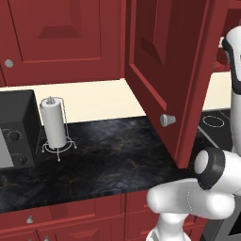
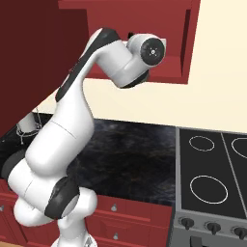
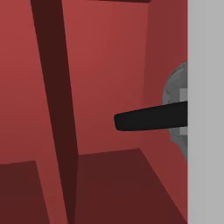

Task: Open the cabinet, pick the kettle from the cabinet, and place it in the sink.

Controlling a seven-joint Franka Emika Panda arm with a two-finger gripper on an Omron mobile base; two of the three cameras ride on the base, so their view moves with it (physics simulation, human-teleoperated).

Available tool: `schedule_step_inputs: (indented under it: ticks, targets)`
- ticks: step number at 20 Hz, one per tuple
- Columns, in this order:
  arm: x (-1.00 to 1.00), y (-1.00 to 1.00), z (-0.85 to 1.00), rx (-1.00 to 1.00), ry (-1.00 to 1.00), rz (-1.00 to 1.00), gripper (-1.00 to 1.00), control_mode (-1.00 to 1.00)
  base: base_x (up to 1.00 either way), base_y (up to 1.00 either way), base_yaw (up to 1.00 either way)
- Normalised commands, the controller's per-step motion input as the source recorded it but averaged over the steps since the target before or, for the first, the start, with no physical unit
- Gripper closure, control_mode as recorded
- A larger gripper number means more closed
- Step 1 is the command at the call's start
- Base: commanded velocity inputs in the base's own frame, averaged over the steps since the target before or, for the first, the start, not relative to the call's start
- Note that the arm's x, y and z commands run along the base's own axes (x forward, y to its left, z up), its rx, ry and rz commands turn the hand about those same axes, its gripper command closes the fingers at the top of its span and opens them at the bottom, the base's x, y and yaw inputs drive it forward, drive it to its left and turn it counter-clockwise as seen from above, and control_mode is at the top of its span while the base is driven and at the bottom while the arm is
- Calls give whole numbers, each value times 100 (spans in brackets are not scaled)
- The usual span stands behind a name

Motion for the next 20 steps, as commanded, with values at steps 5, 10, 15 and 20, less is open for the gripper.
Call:
schedule_step_inputs:
  ticks: [5,10,15,20]
  targets:
    - [-51,-10,0,-1,0,5,100,-100,0,0,0]
    - [-51,-5,0,-3,0,2,100,-100,0,0,0]
    - [-52,-6,-2,-3,0,1,100,-100,0,0,0]
    - [-56,-1,-19,-1,0,0,100,-100,0,0,0]
